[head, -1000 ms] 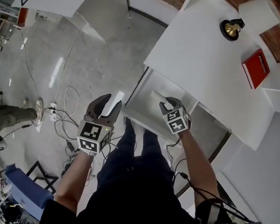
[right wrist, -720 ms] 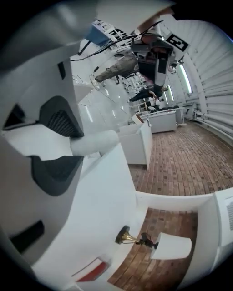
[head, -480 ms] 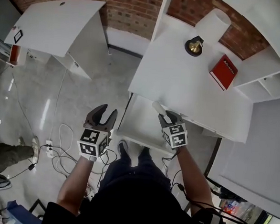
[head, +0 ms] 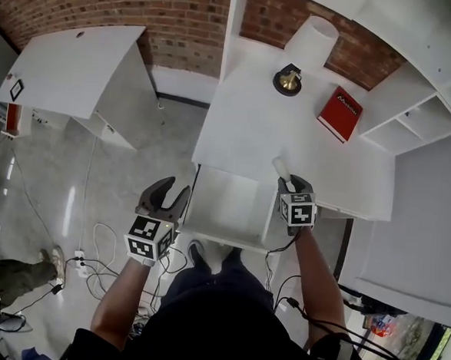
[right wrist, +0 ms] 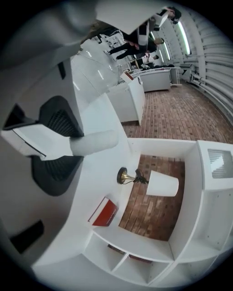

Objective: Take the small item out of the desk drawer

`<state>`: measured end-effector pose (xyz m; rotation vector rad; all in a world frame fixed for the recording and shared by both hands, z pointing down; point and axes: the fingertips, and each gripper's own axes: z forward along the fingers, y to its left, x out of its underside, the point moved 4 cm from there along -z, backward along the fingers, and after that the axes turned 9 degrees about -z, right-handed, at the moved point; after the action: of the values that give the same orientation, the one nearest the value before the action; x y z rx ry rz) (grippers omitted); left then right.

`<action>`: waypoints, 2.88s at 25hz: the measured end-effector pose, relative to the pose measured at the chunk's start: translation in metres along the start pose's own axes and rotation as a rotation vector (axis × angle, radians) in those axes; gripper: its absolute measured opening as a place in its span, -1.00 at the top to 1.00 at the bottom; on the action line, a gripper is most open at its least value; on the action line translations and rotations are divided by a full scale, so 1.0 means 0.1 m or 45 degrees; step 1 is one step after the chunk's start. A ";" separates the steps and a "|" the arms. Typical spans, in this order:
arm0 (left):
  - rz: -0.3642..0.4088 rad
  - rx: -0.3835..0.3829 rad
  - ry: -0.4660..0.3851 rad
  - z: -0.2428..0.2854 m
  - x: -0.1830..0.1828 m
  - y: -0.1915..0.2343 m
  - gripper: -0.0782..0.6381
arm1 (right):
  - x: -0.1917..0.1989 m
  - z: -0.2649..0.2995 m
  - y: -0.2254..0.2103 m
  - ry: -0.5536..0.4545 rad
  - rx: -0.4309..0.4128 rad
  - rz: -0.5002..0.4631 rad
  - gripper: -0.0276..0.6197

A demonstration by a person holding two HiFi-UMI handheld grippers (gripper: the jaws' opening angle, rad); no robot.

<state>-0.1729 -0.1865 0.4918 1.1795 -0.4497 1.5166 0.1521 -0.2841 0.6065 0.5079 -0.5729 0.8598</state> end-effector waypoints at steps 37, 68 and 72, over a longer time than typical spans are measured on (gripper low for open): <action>-0.062 -0.207 -0.143 0.45 -0.50 -0.49 0.31 | -0.24 -0.07 -1.64 -0.312 0.113 0.352 0.48; 0.242 0.191 -0.622 -0.25 -2.37 -1.12 0.35 | -1.91 -3.37 -0.51 -1.100 0.631 0.036 0.88; 0.251 0.230 -0.617 -0.33 -2.36 -1.08 0.35 | -1.87 -3.41 -0.36 -1.079 0.654 0.049 0.88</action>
<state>-0.1154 -0.2485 0.2444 1.6962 -0.7829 1.4514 0.1724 -0.1952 0.2271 1.3625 -1.1392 0.8062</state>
